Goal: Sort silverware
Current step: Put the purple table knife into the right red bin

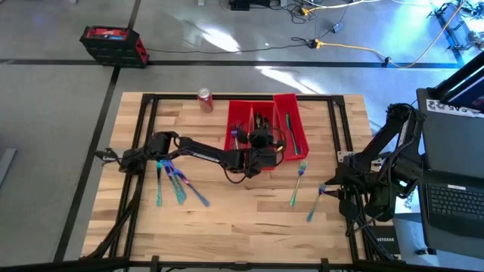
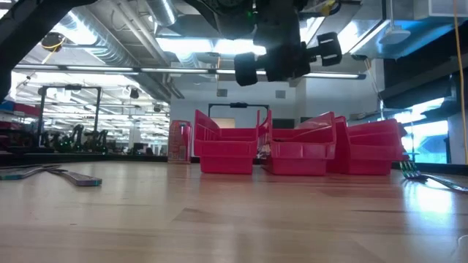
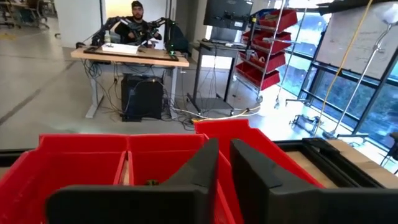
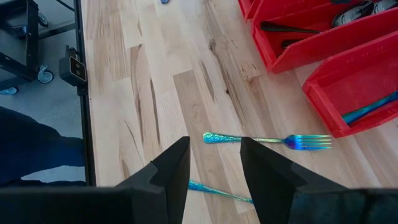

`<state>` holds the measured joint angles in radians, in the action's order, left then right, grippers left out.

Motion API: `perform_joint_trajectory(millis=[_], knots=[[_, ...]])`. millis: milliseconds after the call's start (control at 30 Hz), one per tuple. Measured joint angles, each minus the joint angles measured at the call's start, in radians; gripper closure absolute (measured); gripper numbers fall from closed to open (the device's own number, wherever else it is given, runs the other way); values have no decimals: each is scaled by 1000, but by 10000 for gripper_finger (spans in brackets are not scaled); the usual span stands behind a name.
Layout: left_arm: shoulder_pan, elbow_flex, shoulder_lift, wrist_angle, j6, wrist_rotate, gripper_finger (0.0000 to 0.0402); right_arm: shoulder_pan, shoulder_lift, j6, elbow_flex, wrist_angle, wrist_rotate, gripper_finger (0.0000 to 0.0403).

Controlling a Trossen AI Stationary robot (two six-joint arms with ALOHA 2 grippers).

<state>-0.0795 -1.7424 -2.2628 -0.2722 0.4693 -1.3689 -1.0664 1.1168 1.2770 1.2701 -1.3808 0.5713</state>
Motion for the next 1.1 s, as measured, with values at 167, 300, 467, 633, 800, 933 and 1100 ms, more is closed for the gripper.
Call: perform_joint_trajectory(millis=[167, 300, 467, 633, 800, 933, 1100], knots=[[-27, 0, 21, -5, -38, -16, 398, 0, 0, 0, 0, 0, 0, 276], [-80, 0, 33, 1, -81, -96, 401, 0, 0, 0, 0, 1, 0, 276], [-200, 0, 44, -2, -121, -201, 402, 0, 0, 0, 0, 2, 0, 276], [-280, 0, 44, 2, -350, -182, 401, 0, 0, 0, 0, 3, 0, 276], [-372, 1, 61, 6, -375, -199, 401, 0, 0, 0, 0, 3, 0, 276], [-421, 2, 101, 109, -283, -33, 401, 0, 0, 0, 0, 4, -8, 276], [-448, 23, 138, 564, 204, 126, 401, 0, 0, 0, 1, 4, -5, 276]])
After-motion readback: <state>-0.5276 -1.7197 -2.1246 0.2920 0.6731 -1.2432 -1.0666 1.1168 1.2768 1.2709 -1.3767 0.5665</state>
